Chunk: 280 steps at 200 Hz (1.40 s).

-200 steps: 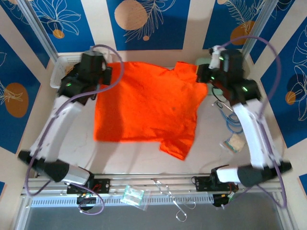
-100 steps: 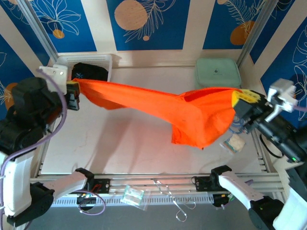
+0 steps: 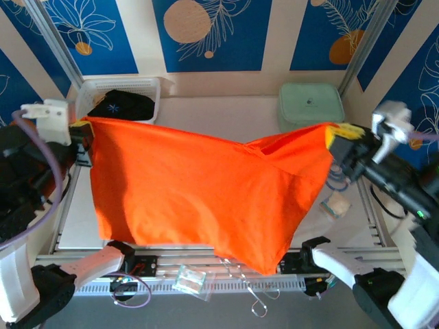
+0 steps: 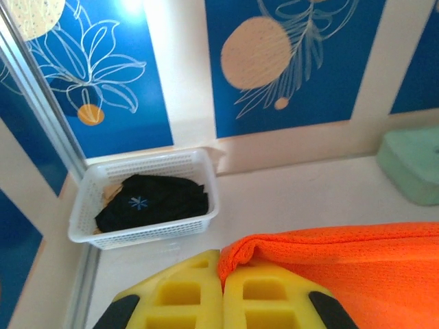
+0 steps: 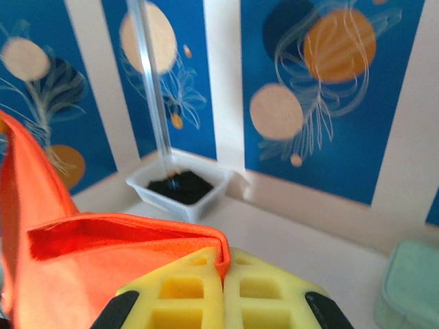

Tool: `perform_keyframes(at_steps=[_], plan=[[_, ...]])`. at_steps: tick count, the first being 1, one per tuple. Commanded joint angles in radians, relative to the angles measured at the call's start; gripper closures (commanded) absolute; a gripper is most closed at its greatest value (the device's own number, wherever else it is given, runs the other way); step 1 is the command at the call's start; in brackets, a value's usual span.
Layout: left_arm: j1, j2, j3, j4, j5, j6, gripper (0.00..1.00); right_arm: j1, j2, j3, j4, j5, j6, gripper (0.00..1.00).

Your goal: Fold and stack the t-shirts

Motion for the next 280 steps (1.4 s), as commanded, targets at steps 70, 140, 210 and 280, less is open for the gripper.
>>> perform_keyframes(at_steps=[70, 140, 210, 280], plan=[[0.043, 0.289, -0.423, 0.518, -0.241, 0.141, 1.0, -0.142, 0.46, -0.28, 0.36, 0.075, -0.097, 1.0], [0.183, 0.824, -0.347, 0.852, -0.237, 0.09, 1.0, -0.184, 1.349, 0.552, 0.223, 0.073, -0.147, 1.0], [0.208, 1.125, -0.169, 0.899, -0.192, 0.13, 1.0, -0.17, 1.511, 0.521, 0.463, 0.052, -0.121, 1.0], [0.208, 1.039, -0.317, 0.936, -0.156, 0.123, 1.0, -0.158, 1.358, 0.306, 0.405, 0.039, -0.115, 1.0]])
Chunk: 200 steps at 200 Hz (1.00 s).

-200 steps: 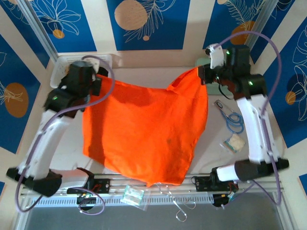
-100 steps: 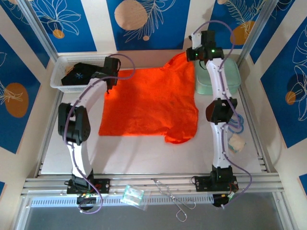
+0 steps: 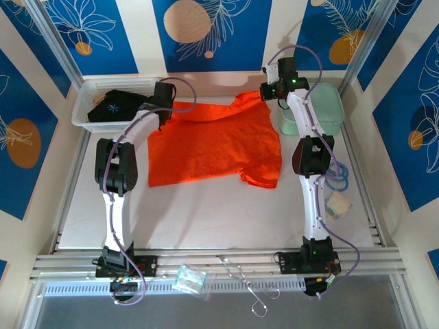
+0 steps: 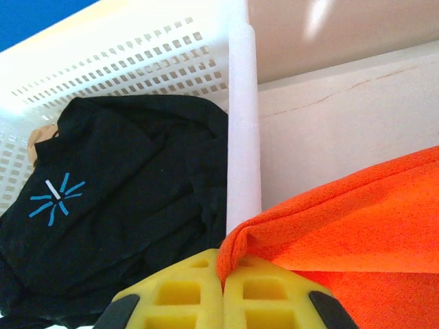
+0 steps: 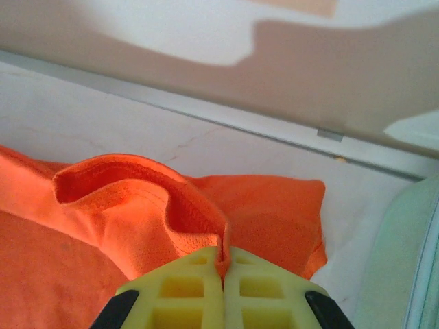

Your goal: Fold and stack the t-shirts

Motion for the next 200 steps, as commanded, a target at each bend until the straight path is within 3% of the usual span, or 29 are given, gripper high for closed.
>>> perform_keyframes(at_steps=[1, 51, 105, 148, 200], plan=[[0.007, -0.081, -0.076, 0.013, 0.032, -0.005, 1.0, 0.006, -0.155, -0.132, 0.017, -0.031, 0.01, 1.0], [-0.004, -0.394, -0.221, -0.05, 0.196, -0.051, 1.0, 0.006, -0.619, -0.599, 0.181, -0.013, 0.027, 1.0], [-0.021, -0.781, -0.168, -0.366, 0.291, -0.028, 1.0, 0.078, -1.212, -0.829, 0.149, 0.055, -0.015, 1.0], [-0.023, -1.049, -0.068, -0.612, 0.32, -0.018, 1.0, 0.164, -1.486, -0.7, -0.02, 0.091, 0.006, 1.0], [-0.023, -1.165, 0.161, -0.837, 0.291, 0.018, 1.0, 0.162, -1.487, -0.29, -0.224, 0.024, 0.063, 1.0]])
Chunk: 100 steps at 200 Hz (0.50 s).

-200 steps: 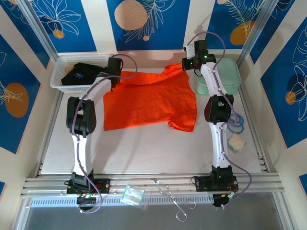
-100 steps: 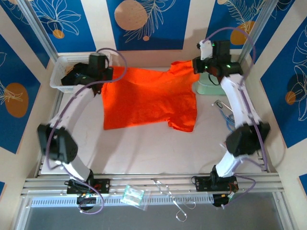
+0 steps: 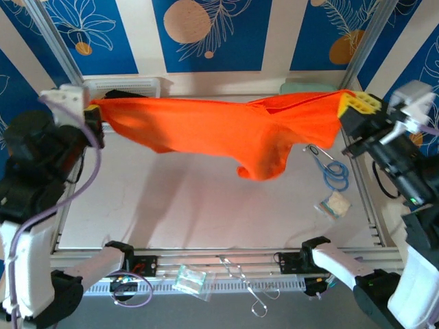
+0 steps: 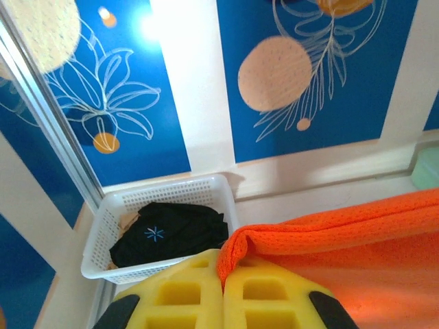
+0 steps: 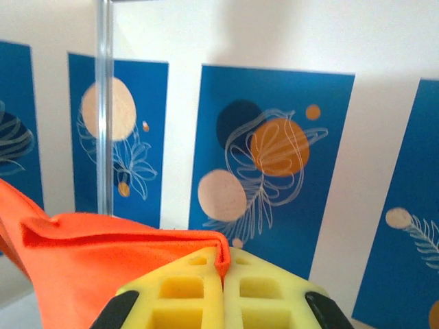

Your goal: Fold and stack the t-shirts

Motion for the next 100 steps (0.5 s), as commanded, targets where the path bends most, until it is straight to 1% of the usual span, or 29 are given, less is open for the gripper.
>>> perform_keyframes(at_steps=[1, 21, 39, 58, 79, 100], plan=[[-0.004, 0.003, 0.107, -0.17, -0.041, 0.04, 1.0, -0.006, 0.048, 0.16, -0.142, -0.01, 0.033, 1.0], [-0.004, 0.029, 0.187, -0.211, -0.079, 0.071, 1.0, -0.032, 0.104, 0.303, -0.198, -0.005, 0.026, 1.0], [-0.004, 0.049, 0.216, -0.207, -0.093, 0.09, 1.0, -0.05, 0.131, 0.34, -0.208, 0.003, 0.019, 1.0], [-0.004, 0.068, 0.217, -0.188, -0.098, 0.096, 1.0, -0.054, 0.142, 0.296, -0.193, 0.014, 0.012, 1.0], [-0.004, 0.084, 0.179, -0.156, -0.111, 0.104, 1.0, -0.053, 0.157, 0.217, -0.191, 0.038, 0.003, 1.0], [-0.003, 0.089, 0.083, -0.091, -0.135, 0.121, 1.0, -0.054, 0.16, 0.058, -0.154, 0.069, -0.011, 1.0]])
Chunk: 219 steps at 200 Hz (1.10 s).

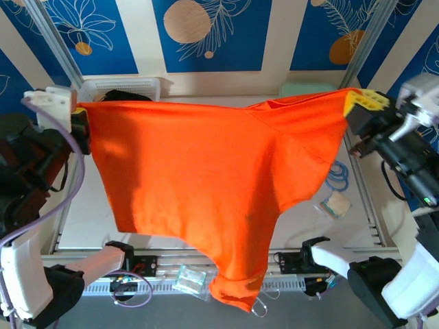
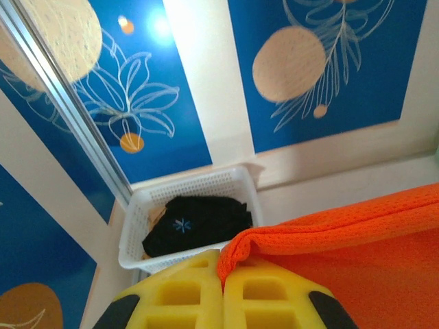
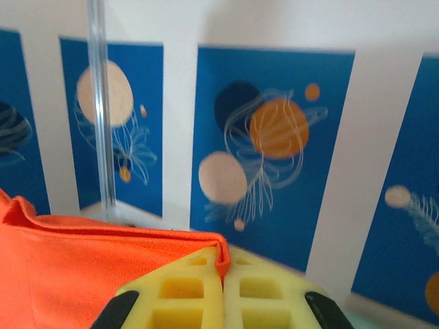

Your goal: Fold and stack the t-shirts

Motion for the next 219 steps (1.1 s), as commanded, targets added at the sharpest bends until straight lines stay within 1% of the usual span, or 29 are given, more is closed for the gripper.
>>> perform_keyframes(at_steps=[1, 28, 49, 68, 83, 93, 109, 132, 158, 188, 204, 219], plan=[[0.0, 0.011, -0.085, 0.061, -0.083, 0.041, 1.0, -0.009, 0.029, -0.139, 0.03, 0.086, -0.021, 1.0], [0.0, 0.044, -0.276, 0.178, -0.109, 0.059, 1.0, -0.008, 0.048, -0.422, 0.145, 0.144, -0.042, 1.0], [0.001, 0.107, -0.452, 0.312, -0.103, 0.069, 1.0, -0.017, 0.122, -0.609, 0.265, 0.201, -0.062, 1.0], [0.001, 0.216, -0.582, 0.457, -0.092, 0.073, 1.0, -0.054, 0.255, -0.693, 0.37, 0.215, -0.064, 1.0], [0.002, 0.355, -0.61, 0.546, -0.107, 0.075, 1.0, -0.084, 0.388, -0.694, 0.44, 0.238, -0.066, 1.0], [0.003, 0.465, -0.591, 0.585, -0.13, 0.075, 1.0, -0.097, 0.48, -0.658, 0.469, 0.25, -0.075, 1.0], [0.004, 0.637, -0.516, 0.627, -0.153, 0.073, 1.0, -0.11, 0.621, -0.577, 0.496, 0.259, -0.099, 1.0], [0.004, 0.816, -0.407, 0.696, -0.165, 0.073, 1.0, -0.128, 0.808, -0.418, 0.501, 0.243, -0.127, 1.0], [0.004, 0.967, -0.284, 0.757, -0.172, 0.093, 1.0, -0.138, 1.003, -0.223, 0.488, 0.217, -0.152, 1.0], [0.004, 1.143, -0.102, 0.732, -0.18, 0.144, 1.0, -0.143, 1.213, 0.052, 0.39, 0.179, -0.141, 1.0], [0.005, 1.207, -0.043, 0.729, -0.2, 0.171, 1.0, -0.139, 1.286, 0.167, 0.335, 0.163, -0.127, 1.0], [0.005, 1.229, -0.036, 0.758, -0.224, 0.195, 1.0, -0.133, 1.305, 0.193, 0.318, 0.152, -0.119, 1.0]])
